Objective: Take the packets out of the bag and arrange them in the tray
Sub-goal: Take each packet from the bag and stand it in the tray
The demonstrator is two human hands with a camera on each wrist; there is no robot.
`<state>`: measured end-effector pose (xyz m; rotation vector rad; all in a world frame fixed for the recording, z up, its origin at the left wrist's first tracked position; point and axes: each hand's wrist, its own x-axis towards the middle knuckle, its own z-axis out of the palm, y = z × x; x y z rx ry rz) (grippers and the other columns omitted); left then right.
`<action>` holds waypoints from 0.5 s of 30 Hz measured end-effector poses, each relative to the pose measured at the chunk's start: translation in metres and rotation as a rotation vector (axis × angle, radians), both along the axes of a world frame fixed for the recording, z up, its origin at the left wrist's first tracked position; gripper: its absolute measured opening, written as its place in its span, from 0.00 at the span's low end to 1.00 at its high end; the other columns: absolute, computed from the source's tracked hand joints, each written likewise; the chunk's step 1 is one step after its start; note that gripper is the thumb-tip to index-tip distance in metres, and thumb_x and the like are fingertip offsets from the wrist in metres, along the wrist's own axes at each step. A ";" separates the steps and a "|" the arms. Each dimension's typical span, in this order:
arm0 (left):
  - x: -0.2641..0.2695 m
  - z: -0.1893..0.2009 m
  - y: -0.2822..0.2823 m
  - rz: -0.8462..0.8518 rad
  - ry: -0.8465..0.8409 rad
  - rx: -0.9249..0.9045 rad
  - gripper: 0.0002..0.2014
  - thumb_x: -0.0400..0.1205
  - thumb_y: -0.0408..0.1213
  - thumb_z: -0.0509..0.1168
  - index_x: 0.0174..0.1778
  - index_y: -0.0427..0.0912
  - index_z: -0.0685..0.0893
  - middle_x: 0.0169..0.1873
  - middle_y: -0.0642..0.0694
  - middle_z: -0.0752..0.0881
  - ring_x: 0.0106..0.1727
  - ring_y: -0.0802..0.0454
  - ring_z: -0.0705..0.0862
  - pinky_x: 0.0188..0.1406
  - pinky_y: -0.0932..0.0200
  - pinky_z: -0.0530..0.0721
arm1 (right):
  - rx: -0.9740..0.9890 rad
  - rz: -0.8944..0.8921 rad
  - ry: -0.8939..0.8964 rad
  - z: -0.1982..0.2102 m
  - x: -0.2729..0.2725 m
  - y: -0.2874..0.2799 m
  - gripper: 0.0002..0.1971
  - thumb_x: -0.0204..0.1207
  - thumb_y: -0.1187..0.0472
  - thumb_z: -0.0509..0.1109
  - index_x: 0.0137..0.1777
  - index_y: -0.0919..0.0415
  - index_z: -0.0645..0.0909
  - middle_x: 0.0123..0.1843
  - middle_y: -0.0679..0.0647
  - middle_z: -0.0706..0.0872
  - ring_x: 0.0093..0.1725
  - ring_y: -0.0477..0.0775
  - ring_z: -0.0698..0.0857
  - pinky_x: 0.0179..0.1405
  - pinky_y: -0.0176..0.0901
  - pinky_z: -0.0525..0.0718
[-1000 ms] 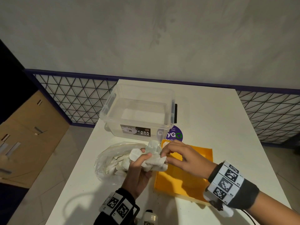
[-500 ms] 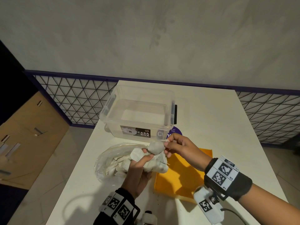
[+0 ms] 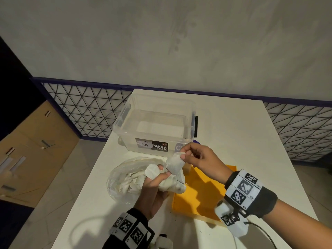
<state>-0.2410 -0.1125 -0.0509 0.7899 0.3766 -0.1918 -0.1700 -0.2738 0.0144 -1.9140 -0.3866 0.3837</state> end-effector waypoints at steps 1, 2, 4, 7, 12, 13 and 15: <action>0.000 -0.001 0.001 0.000 0.005 0.003 0.13 0.68 0.28 0.69 0.45 0.42 0.76 0.41 0.40 0.84 0.40 0.50 0.87 0.33 0.57 0.87 | 0.006 -0.002 -0.011 0.003 0.002 -0.002 0.02 0.76 0.63 0.70 0.47 0.58 0.83 0.40 0.50 0.84 0.40 0.40 0.81 0.42 0.31 0.79; -0.001 -0.001 0.001 -0.001 0.005 0.009 0.13 0.69 0.27 0.70 0.45 0.43 0.76 0.42 0.40 0.84 0.41 0.49 0.87 0.33 0.57 0.87 | 0.009 -0.017 -0.025 0.006 0.005 -0.005 0.03 0.75 0.62 0.71 0.47 0.59 0.84 0.43 0.52 0.86 0.43 0.47 0.83 0.47 0.38 0.80; -0.003 0.000 0.002 0.001 0.005 0.021 0.12 0.73 0.24 0.69 0.43 0.44 0.77 0.41 0.41 0.85 0.40 0.49 0.88 0.33 0.56 0.86 | -0.019 -0.073 -0.060 0.011 0.013 -0.014 0.04 0.75 0.62 0.71 0.47 0.59 0.86 0.45 0.51 0.86 0.47 0.50 0.84 0.50 0.39 0.81; -0.003 0.001 0.006 0.022 -0.012 0.027 0.11 0.79 0.21 0.62 0.45 0.43 0.77 0.43 0.40 0.86 0.42 0.50 0.89 0.34 0.56 0.88 | -0.128 -0.133 -0.121 0.011 0.023 -0.028 0.07 0.75 0.62 0.71 0.50 0.62 0.87 0.44 0.51 0.84 0.38 0.38 0.81 0.35 0.22 0.77; 0.000 0.001 0.012 0.051 -0.043 0.013 0.10 0.79 0.21 0.62 0.49 0.41 0.78 0.47 0.40 0.86 0.52 0.46 0.87 0.47 0.54 0.87 | -0.563 -0.047 -0.197 -0.023 0.036 -0.042 0.08 0.77 0.62 0.68 0.54 0.59 0.84 0.45 0.55 0.82 0.38 0.42 0.76 0.32 0.23 0.69; 0.001 0.001 0.013 0.047 -0.048 0.011 0.10 0.79 0.21 0.63 0.49 0.41 0.78 0.46 0.41 0.86 0.52 0.47 0.87 0.46 0.54 0.87 | -0.628 -0.025 -0.201 -0.032 0.037 -0.043 0.07 0.77 0.61 0.67 0.53 0.58 0.84 0.46 0.55 0.81 0.42 0.46 0.76 0.34 0.25 0.67; 0.001 0.001 0.014 0.042 -0.051 0.002 0.11 0.77 0.21 0.65 0.50 0.40 0.77 0.45 0.41 0.86 0.49 0.49 0.87 0.42 0.57 0.88 | -0.697 0.005 -0.212 -0.046 0.038 -0.044 0.07 0.77 0.62 0.67 0.53 0.57 0.84 0.50 0.57 0.83 0.49 0.50 0.75 0.39 0.33 0.67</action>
